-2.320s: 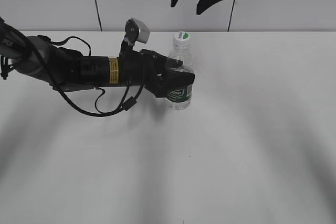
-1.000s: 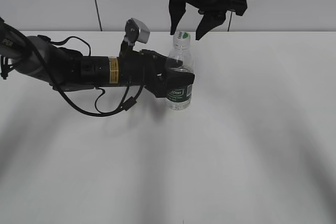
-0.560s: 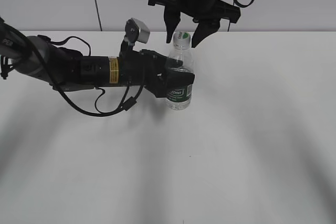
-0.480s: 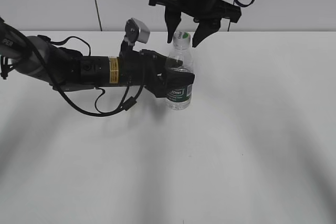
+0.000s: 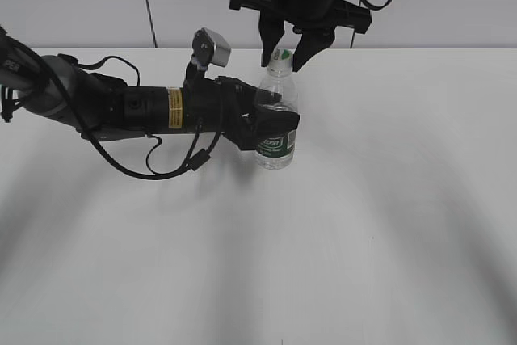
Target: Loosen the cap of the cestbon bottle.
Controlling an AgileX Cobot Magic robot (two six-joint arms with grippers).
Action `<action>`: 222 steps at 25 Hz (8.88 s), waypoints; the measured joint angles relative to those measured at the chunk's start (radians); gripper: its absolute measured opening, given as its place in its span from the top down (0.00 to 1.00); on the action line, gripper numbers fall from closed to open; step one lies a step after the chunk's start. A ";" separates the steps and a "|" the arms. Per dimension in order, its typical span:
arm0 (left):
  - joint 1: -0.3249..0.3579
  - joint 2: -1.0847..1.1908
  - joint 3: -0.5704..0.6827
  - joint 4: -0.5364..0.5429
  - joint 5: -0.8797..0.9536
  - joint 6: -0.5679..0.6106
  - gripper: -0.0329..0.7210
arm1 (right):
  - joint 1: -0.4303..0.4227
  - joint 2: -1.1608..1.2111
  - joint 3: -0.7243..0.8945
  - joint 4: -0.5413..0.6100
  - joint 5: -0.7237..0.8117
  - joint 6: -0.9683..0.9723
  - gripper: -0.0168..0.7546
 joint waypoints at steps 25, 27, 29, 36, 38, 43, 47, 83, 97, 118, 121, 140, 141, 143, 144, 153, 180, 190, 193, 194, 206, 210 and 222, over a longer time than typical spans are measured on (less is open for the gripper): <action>0.000 -0.002 -0.001 0.018 0.006 0.000 0.40 | 0.000 0.000 -0.004 -0.017 0.000 -1.233 0.60; 0.000 -0.002 -0.001 0.019 0.006 0.000 0.40 | 0.000 0.000 -0.004 -0.019 0.000 -1.313 0.60; 0.000 -0.002 -0.001 0.019 0.007 0.000 0.40 | 0.000 0.000 -0.004 -0.019 0.000 -1.356 0.60; 0.000 -0.002 -0.001 0.020 0.007 0.000 0.40 | 0.000 -0.009 -0.002 -0.019 0.000 -1.377 0.60; 0.000 -0.003 -0.001 0.023 0.007 0.001 0.40 | 0.000 -0.024 0.000 -0.019 0.000 -1.378 0.60; 0.000 -0.003 -0.001 0.024 0.009 0.001 0.40 | 0.000 -0.065 0.000 -0.019 0.000 -1.381 0.60; 0.000 -0.003 -0.001 0.025 0.009 0.001 0.40 | 0.000 -0.075 0.000 -0.028 0.000 -1.324 0.60; 0.000 -0.005 -0.002 0.021 0.011 0.001 0.40 | -0.533 0.010 0.485 0.051 -0.354 -0.556 0.60; 0.000 -0.005 -0.002 0.019 0.013 0.001 0.40 | -0.533 0.049 0.485 -0.017 -0.357 -0.545 0.60; 0.000 -0.005 -0.002 0.019 0.014 0.001 0.40 | -0.533 0.071 0.438 -0.006 -0.284 -0.505 0.26; 0.000 -0.005 -0.002 0.019 0.015 0.001 0.40 | -0.533 0.071 0.373 0.012 -0.213 -0.505 0.28; 0.000 -0.052 0.000 0.027 0.025 -0.028 0.23 | -0.533 0.058 0.253 0.019 -0.045 -0.502 0.29; 0.000 -0.070 0.000 0.028 0.024 -0.037 0.23 | -0.533 0.051 0.253 0.019 -0.041 -0.502 0.29; 0.000 -0.106 0.000 0.028 0.020 -0.057 0.23 | -0.533 0.035 0.253 0.019 -0.034 -0.502 0.29; 0.000 -0.125 0.000 0.028 0.020 -0.066 0.23 | -0.533 0.026 0.253 0.019 -0.033 -0.502 0.29; 0.000 -0.307 0.000 0.039 0.053 -0.207 0.23 | -0.533 -0.063 0.252 0.019 -0.009 -0.501 0.29; 0.116 -0.572 -0.095 -0.916 1.849 0.478 0.32 | -0.533 -0.319 0.304 0.003 -0.003 -0.460 0.30; 0.304 -0.580 -0.169 -1.153 2.214 0.691 0.35 | -0.533 -0.661 0.664 -0.034 -0.002 -0.468 0.30; 0.317 -0.615 -0.166 -1.179 2.219 0.694 0.35 | -0.533 -0.772 0.767 -0.038 -0.001 -0.468 0.30; 0.317 -0.635 -0.158 -1.183 2.218 0.698 0.35 | -0.533 -0.806 0.793 -0.039 -0.001 -0.468 0.30; 0.317 -1.223 0.268 -1.187 2.225 0.709 0.36 | -0.533 -1.290 1.042 -0.041 0.000 -0.471 0.30; 0.317 -1.472 0.382 -1.177 2.226 0.710 0.41 | -0.533 -1.479 1.142 -0.041 0.003 -0.472 0.30; 0.317 -2.031 0.665 -1.233 2.155 0.943 0.47 | -0.533 -1.891 1.437 -0.041 0.005 -0.556 0.30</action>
